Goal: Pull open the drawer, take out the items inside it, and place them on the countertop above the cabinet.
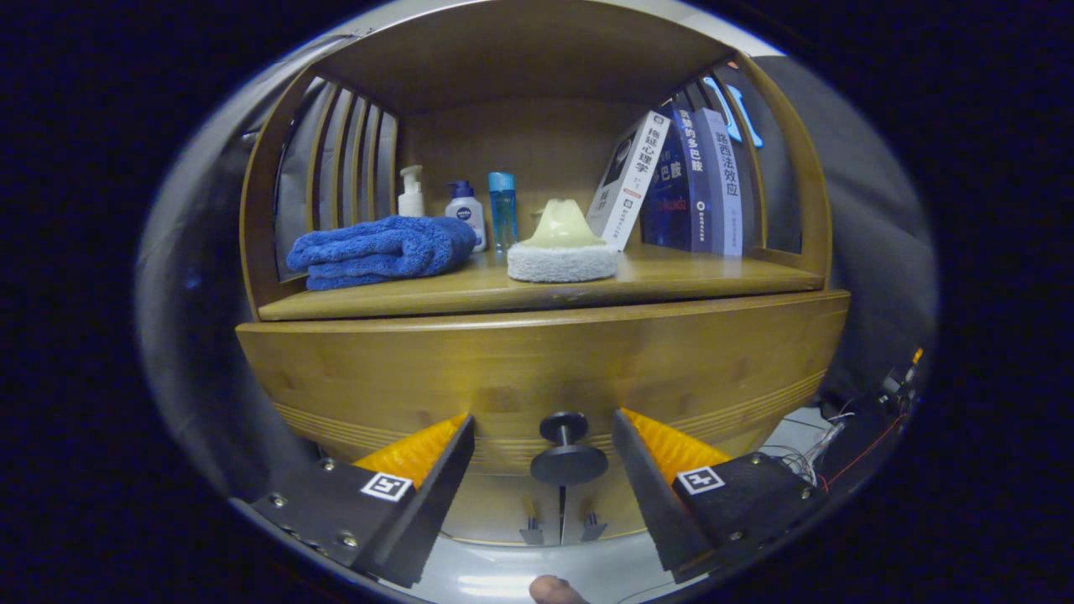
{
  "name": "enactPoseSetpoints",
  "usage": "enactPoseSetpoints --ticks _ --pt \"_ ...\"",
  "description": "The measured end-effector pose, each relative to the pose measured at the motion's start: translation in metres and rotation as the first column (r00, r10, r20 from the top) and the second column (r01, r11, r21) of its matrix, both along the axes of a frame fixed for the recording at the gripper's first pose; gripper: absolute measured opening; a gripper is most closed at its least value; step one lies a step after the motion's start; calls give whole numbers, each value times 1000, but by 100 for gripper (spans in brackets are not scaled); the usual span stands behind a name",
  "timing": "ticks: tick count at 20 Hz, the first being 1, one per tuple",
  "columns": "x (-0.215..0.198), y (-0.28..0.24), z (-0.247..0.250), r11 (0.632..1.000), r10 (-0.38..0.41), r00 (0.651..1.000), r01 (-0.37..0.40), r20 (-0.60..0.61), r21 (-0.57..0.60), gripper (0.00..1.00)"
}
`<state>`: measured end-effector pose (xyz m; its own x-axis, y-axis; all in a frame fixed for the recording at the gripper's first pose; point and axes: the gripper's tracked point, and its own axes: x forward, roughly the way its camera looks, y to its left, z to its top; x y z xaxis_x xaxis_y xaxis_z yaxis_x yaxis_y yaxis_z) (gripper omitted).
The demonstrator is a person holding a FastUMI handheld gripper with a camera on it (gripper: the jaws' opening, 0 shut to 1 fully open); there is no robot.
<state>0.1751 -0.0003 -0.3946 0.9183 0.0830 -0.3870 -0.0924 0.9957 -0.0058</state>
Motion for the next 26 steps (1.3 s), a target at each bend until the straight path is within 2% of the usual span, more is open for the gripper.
enactPoseSetpoints --ticks 13,17,23,26 --pt "14 2 -2 1000 15 999 -15 -43 7 99" --pt "11 1 16 997 3 1000 -2 -14 74 99" --pt "-41 -4 57 999 -13 999 11 47 50 99" --pt "-76 6 87 997 17 997 -23 81 77 99"
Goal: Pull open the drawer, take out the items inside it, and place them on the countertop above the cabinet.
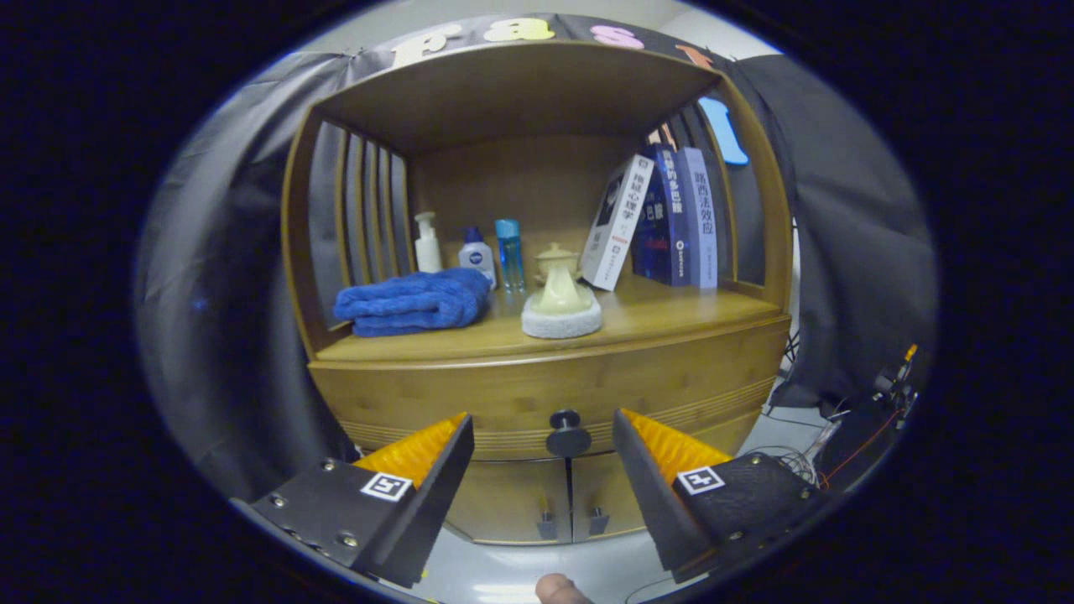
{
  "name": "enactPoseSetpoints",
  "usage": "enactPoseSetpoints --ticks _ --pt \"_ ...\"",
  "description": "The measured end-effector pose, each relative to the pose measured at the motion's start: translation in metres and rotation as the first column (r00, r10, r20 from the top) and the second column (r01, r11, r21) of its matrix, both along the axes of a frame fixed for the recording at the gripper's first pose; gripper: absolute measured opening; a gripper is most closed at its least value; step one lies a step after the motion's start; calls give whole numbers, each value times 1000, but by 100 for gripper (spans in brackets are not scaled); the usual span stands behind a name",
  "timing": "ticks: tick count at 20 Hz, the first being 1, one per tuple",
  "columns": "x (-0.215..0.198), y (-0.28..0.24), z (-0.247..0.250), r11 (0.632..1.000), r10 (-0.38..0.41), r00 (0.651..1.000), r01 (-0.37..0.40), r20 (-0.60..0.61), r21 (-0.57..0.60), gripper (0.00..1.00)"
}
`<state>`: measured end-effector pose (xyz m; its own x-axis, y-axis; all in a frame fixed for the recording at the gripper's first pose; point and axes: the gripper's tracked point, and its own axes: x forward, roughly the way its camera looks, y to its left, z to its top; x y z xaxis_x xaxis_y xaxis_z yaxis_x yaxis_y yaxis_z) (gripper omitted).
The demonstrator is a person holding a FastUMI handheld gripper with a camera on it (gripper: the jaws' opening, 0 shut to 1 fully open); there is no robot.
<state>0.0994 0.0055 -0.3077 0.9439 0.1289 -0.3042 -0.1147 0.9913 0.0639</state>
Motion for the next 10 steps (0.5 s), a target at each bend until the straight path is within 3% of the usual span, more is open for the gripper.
enactPoseSetpoints --ticks 5,10 --pt "-51 13 49 997 70 996 -69 55 -18 99" --pt "-87 8 79 997 76 992 -73 101 -34 99"
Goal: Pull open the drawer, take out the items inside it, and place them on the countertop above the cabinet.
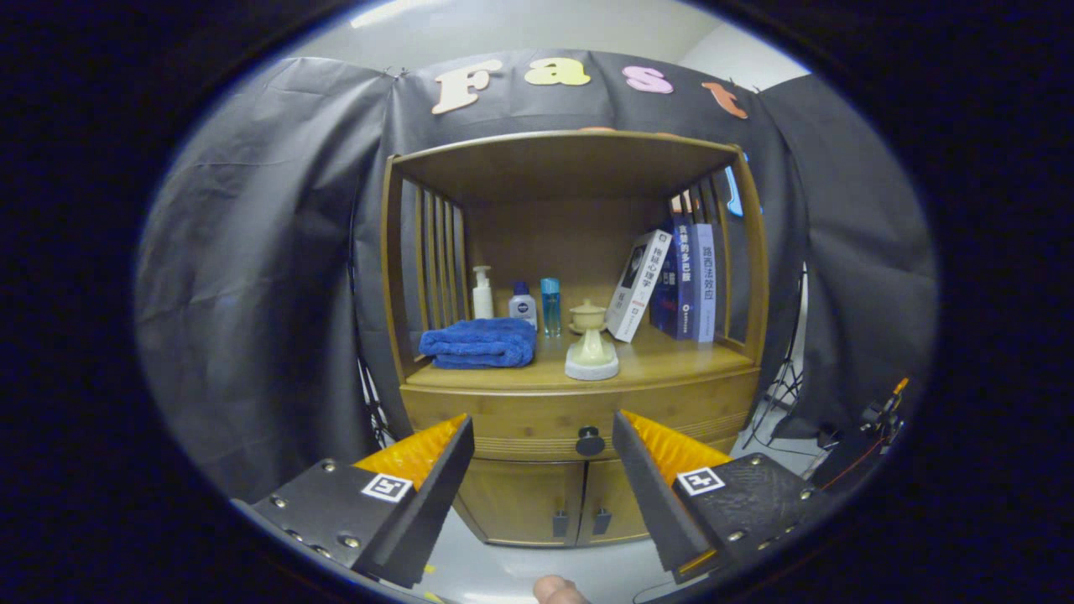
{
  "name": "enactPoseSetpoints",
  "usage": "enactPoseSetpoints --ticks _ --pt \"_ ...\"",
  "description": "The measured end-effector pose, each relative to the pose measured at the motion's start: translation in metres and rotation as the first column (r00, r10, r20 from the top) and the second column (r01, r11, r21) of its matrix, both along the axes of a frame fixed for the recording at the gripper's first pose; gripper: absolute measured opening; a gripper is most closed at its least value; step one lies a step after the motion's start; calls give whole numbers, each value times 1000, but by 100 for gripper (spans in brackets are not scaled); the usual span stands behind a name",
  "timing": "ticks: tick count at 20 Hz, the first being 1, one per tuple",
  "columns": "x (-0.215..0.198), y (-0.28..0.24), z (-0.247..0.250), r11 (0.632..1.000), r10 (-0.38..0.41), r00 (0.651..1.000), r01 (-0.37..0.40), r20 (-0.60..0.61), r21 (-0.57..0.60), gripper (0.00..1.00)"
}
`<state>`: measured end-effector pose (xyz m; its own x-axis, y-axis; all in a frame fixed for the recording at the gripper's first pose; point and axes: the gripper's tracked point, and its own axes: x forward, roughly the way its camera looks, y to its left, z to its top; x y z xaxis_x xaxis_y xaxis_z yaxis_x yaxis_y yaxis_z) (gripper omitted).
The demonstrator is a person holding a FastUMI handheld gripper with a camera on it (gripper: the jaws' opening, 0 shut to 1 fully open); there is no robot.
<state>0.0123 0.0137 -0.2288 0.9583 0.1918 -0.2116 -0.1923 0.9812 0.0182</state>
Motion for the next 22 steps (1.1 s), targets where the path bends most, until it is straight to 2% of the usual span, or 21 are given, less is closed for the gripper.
enactPoseSetpoints --ticks 3,8,15,22 --pt "-12 7 1 999 16 999 -15 -28 34 99" --pt "-28 -4 17 999 -4 1000 5 -28 39 99" --pt "-52 -27 104 995 -45 997 39 62 93 99" --pt "-73 -49 149 996 -73 987 66 143 55 99"
